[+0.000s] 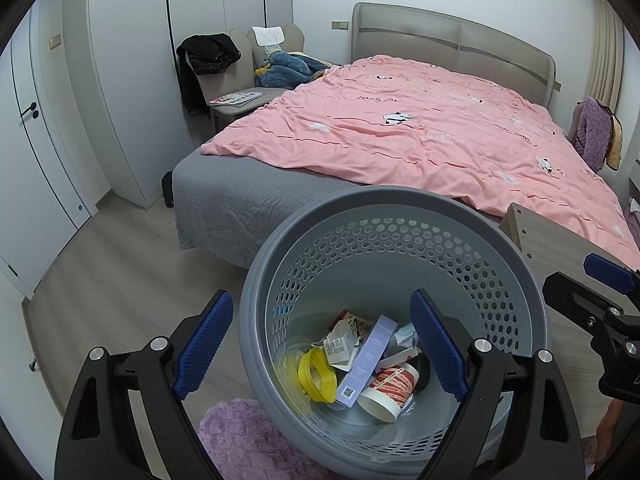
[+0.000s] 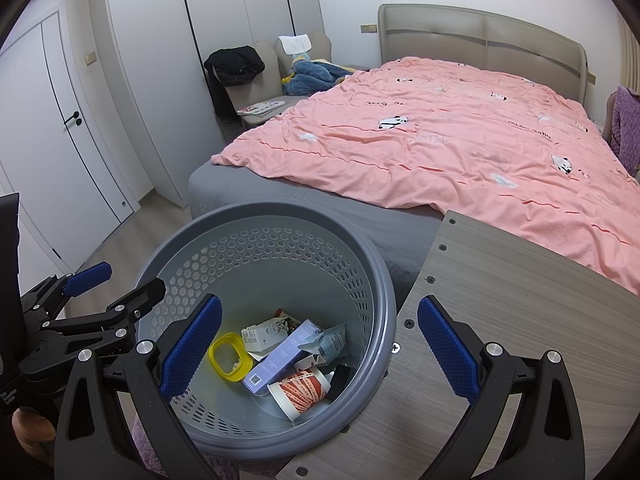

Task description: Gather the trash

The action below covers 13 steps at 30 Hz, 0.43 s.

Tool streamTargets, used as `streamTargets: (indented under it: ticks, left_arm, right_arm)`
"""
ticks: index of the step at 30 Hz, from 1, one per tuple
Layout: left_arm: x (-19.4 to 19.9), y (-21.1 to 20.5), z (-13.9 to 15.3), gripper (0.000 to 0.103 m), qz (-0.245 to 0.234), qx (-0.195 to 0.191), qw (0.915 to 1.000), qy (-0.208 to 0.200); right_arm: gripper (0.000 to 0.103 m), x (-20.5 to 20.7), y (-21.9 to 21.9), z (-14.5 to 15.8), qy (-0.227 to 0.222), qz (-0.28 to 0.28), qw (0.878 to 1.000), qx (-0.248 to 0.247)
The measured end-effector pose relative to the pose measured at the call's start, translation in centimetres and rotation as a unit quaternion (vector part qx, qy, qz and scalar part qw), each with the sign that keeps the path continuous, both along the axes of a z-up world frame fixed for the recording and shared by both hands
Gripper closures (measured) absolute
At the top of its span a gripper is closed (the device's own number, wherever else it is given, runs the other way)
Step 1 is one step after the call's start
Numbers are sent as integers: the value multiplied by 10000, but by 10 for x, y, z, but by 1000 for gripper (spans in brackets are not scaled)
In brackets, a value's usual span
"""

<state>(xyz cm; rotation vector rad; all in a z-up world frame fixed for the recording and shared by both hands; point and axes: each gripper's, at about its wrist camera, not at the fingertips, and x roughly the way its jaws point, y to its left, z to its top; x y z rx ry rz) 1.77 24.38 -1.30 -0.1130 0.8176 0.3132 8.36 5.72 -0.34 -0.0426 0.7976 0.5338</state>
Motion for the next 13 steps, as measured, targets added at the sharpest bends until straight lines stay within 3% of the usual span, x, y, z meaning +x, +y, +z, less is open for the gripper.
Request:
streamTargets:
  ticks: [13]
  left_arm:
    - [0, 1, -1, 17, 13, 8, 10000, 15]
  right_arm:
    - [7, 0, 0, 0, 2, -1, 10000, -1]
